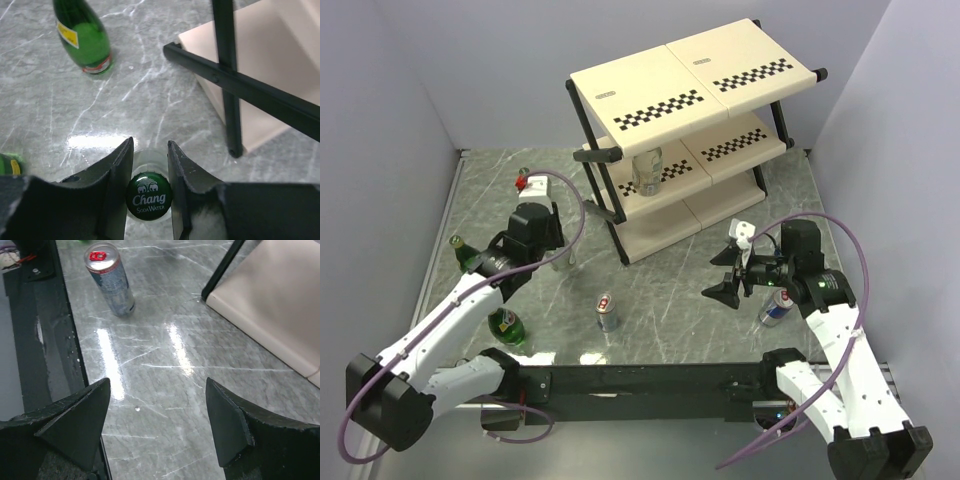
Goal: Place and organize the beverage onto the shelf
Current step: Pick up the drink from the center of the board.
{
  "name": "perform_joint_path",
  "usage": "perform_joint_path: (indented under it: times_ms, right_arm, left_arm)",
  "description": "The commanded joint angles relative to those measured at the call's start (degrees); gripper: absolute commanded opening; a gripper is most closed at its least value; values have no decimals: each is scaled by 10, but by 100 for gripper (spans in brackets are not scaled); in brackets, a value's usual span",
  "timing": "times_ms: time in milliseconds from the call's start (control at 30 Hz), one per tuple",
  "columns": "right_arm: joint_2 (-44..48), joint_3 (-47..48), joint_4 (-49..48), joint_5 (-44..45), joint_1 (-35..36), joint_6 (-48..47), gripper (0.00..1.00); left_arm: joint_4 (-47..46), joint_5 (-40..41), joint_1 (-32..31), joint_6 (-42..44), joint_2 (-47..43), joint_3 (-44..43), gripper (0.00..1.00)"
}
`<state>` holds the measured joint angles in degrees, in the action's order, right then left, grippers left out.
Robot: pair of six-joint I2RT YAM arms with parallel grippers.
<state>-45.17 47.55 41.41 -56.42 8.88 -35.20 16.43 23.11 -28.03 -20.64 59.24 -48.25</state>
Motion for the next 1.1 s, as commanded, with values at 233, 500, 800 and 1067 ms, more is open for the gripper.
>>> perform_joint_path:
  times_ms: [233, 500, 800, 1067]
  right_arm:
    - [-36, 11, -96, 14, 104, 30, 82]
    - [-72, 40, -184, 74, 162, 95, 82]
    - [-94, 50, -285, 174, 237, 173, 82]
    - [-87, 30, -358, 219, 264, 217, 82]
  left_arm:
    - [-8, -55, -9, -6, -69, -106, 0]
    - [33, -105, -10, -25, -77, -159, 0]
    - [45, -163, -22, -57, -81, -195, 0]
    - [50, -182, -62, -73, -76, -208, 0]
